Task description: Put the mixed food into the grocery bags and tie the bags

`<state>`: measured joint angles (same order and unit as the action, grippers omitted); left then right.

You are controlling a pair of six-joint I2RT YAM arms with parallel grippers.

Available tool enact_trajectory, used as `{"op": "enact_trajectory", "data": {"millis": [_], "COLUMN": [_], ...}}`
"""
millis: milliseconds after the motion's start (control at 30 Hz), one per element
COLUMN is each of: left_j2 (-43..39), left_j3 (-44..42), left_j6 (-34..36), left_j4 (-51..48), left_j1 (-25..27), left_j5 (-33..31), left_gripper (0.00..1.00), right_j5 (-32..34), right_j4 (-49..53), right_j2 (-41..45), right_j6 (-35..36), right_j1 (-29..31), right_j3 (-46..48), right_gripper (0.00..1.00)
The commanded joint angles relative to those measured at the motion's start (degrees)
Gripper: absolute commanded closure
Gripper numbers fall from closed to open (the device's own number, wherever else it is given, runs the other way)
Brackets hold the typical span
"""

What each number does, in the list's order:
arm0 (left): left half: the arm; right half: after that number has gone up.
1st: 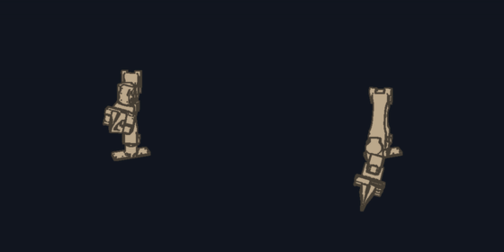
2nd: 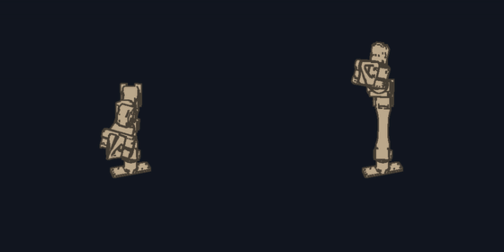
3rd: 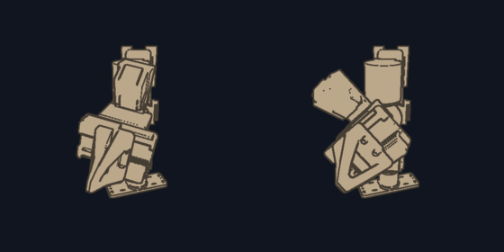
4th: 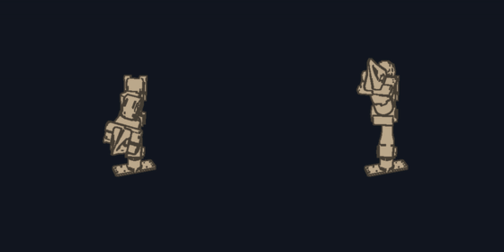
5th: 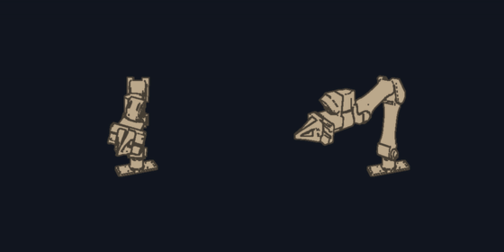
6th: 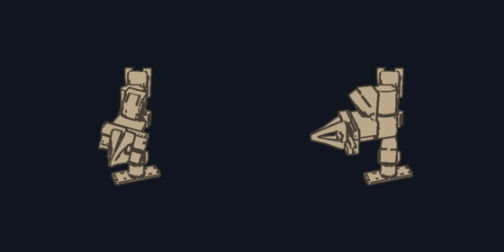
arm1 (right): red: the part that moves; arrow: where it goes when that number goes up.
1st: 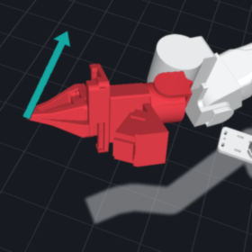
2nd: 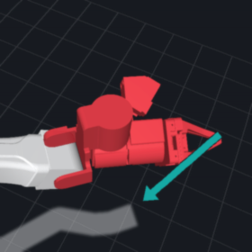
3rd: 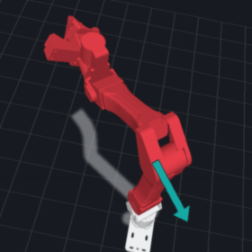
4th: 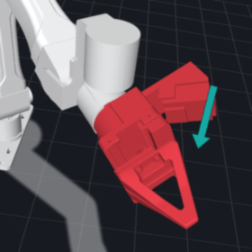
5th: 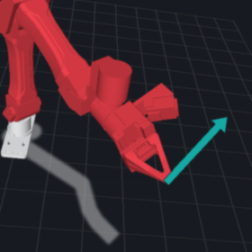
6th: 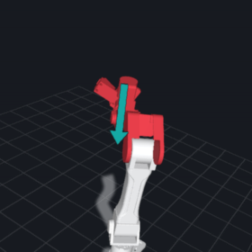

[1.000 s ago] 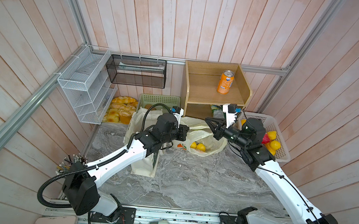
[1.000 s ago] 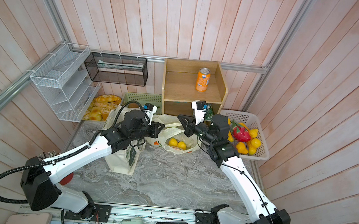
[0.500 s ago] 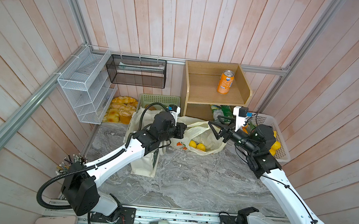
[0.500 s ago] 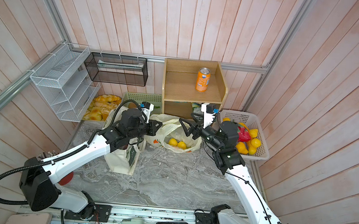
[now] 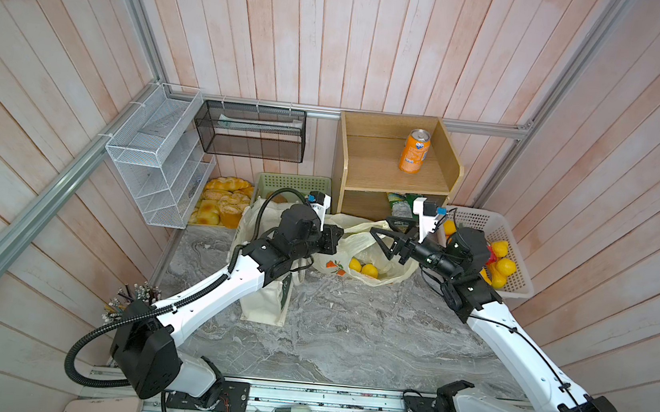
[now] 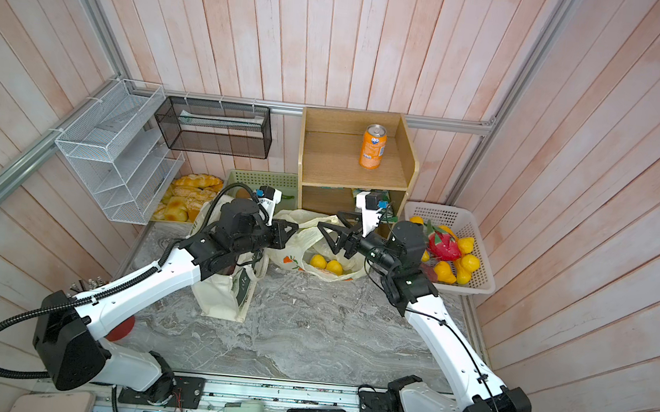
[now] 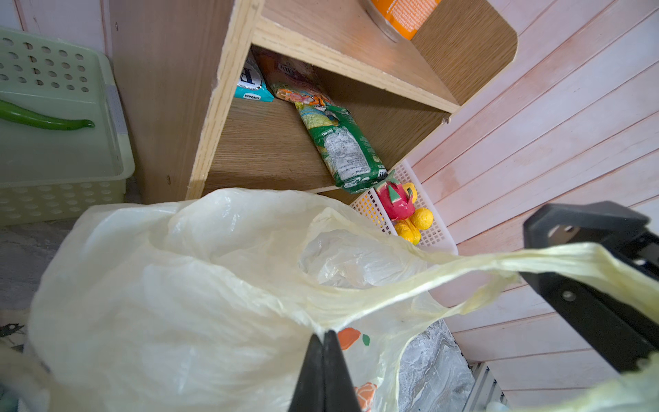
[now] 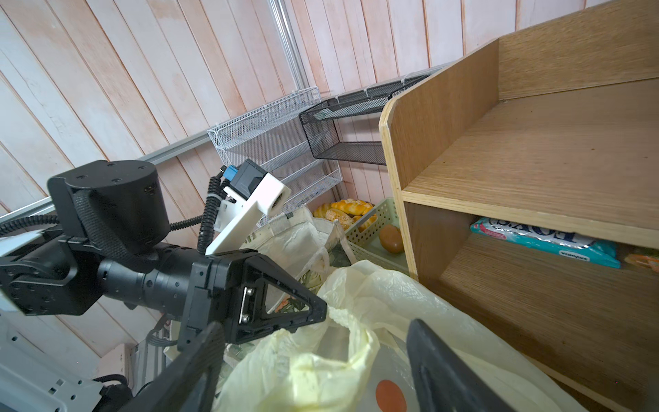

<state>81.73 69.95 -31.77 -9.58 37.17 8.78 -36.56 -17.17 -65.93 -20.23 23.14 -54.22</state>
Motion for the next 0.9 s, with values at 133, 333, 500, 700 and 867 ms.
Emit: {"op": "enact_trajectory", "data": {"millis": [133, 333, 500, 700, 867], "left_j2": [-1.23, -0.88, -3.09, -11.88, -13.87], "left_j3": [-1.18, -1.75, -3.87, -10.64, -10.54], "left_j6": [-0.49, 0.57, 5.59, 15.75, 21.86], "left_j4": [1.14, 1.46, 1.31, 5.77, 9.39], "left_j1": [-0.44, -0.59, -0.57, -0.56, -0.55], "left_j5": [0.89, 2.69, 2.14, -1.24, 2.03], "left_gripper": [1.0, 1.0, 0.47, 0.14, 0.09], "right_j5": [-0.41, -0.52, 1.01, 1.74, 1.12], "right_j4": [-2.27, 0.33, 5.73, 12.97, 16.54], "right_j2": [-1.69, -2.71, -2.61, -0.83, -1.0], "right_j6": [-0.76, 0.84, 2.72, 4.14, 4.5], "right_j1": [0.68, 0.68, 0.65, 0.68, 0.68], "right_j3": [-1.33, -5.21, -8.8, -12.38, -14.82], "right_gripper": [0.5, 0.9, 1.0, 1.0, 1.0]}}
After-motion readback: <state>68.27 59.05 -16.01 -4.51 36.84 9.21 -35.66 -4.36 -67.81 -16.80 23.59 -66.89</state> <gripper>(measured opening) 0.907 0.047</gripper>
